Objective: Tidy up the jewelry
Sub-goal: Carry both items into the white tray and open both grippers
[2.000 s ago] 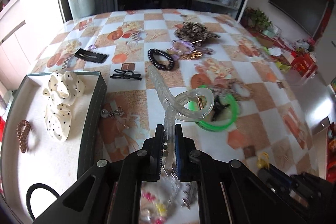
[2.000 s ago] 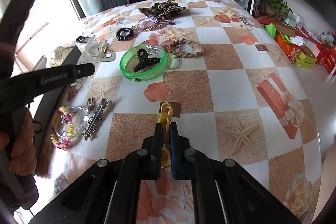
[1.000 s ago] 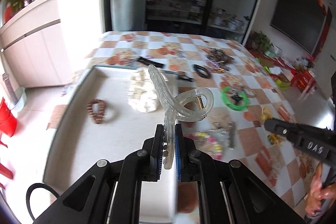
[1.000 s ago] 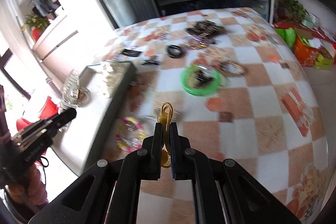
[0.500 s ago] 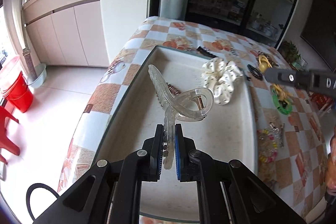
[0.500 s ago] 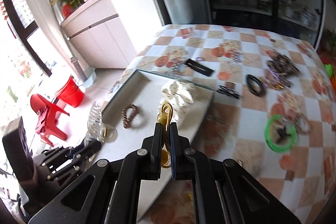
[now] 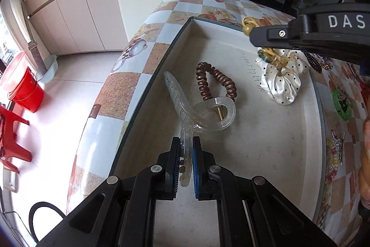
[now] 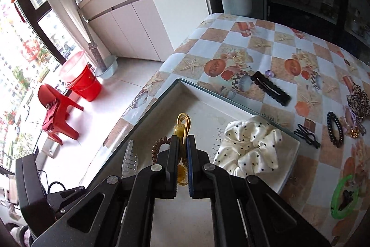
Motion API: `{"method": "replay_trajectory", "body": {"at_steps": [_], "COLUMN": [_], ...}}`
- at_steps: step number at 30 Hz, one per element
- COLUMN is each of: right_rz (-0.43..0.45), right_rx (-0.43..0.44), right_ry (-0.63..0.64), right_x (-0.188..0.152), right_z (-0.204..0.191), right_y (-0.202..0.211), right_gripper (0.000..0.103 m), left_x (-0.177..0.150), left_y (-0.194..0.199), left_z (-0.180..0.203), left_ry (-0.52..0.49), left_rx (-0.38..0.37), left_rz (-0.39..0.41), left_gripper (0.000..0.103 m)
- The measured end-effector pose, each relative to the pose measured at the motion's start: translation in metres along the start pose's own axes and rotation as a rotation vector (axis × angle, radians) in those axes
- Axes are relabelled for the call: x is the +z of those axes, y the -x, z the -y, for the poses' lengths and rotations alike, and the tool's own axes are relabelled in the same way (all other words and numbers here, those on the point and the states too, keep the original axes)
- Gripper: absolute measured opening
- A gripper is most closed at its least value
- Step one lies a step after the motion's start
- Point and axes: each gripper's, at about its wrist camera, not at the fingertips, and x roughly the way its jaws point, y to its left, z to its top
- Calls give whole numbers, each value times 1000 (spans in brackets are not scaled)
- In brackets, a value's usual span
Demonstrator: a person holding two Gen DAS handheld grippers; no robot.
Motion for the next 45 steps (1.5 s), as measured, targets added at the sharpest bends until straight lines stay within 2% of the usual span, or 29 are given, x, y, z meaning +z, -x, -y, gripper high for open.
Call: {"method": "replay_trajectory", "body": {"at_steps": [7, 17, 18, 19, 20, 22, 25, 27, 33, 45], "right_rz": [-27, -77, -79, -81, -85, -88, -80, -59, 19, 52], "right_rx": [-3, -19, -17, -16, -17, -15, -2, 11, 34, 28], "right_ry": [-35, -114, -116, -116, -115, -119, -135, -147, -142, -193], "right_x": [7, 0, 1, 2, 3, 3, 4, 5, 5, -32], "right_z": [12, 36, 36, 36, 36, 36, 37, 37, 31, 44], "right_y": [-34, -61, -61, -62, -62, -61, -56, -45, -3, 41], "right_gripper": [7, 7, 8, 8, 8, 10, 24, 47, 70, 80], "left_x": [18, 16, 17, 17, 16, 16, 15, 15, 11, -6], "left_y": [-10, -13, -13, -13, -11, -5, -2, -1, 9, 33], "left_z": [5, 10, 9, 9, 8, 8, 11, 13, 12, 13], "left_ry": [11, -3, -1, 2, 6, 9, 1, -3, 22, 27], "left_rx": [15, 41, 49, 60, 71, 75, 66, 75, 77, 87], "left_rz": [-8, 10, 11, 15, 25, 55, 58, 61, 76, 97], "left_gripper": [12, 14, 25, 55, 69, 72, 72, 72, 72, 72]}}
